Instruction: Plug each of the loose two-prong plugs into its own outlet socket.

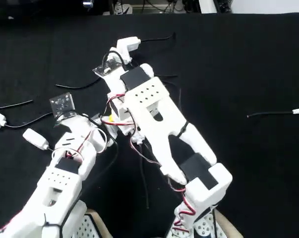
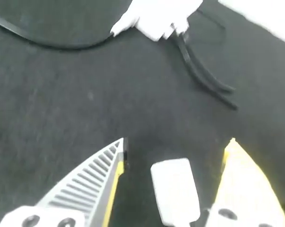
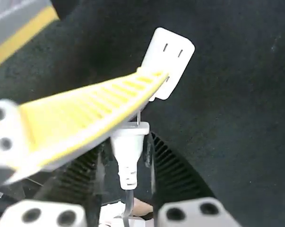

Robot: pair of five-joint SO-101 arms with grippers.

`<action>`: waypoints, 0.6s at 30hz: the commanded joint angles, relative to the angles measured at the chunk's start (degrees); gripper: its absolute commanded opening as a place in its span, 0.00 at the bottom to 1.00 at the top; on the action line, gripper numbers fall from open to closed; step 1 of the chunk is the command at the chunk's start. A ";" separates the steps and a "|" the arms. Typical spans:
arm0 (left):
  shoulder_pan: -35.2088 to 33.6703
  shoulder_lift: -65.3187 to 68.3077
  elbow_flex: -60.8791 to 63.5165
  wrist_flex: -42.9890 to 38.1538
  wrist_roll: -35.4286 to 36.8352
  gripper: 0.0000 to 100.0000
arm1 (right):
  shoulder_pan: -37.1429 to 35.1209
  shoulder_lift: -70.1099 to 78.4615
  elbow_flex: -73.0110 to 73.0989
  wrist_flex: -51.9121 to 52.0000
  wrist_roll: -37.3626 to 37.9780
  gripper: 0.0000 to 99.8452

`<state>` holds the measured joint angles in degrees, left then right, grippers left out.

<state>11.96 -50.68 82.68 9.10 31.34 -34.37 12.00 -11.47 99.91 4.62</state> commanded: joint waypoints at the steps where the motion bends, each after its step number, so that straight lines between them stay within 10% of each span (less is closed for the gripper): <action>1: 3.56 5.19 -4.00 -0.79 -0.79 0.33 | -1.14 -3.91 -1.63 0.97 0.09 0.01; 18: 5.93 21.45 -13.76 2.11 -2.81 0.33 | 2.29 -4.35 -3.30 1.23 2.02 0.01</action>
<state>14.95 -30.55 72.40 9.19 29.14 -32.79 11.56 -11.47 100.00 6.37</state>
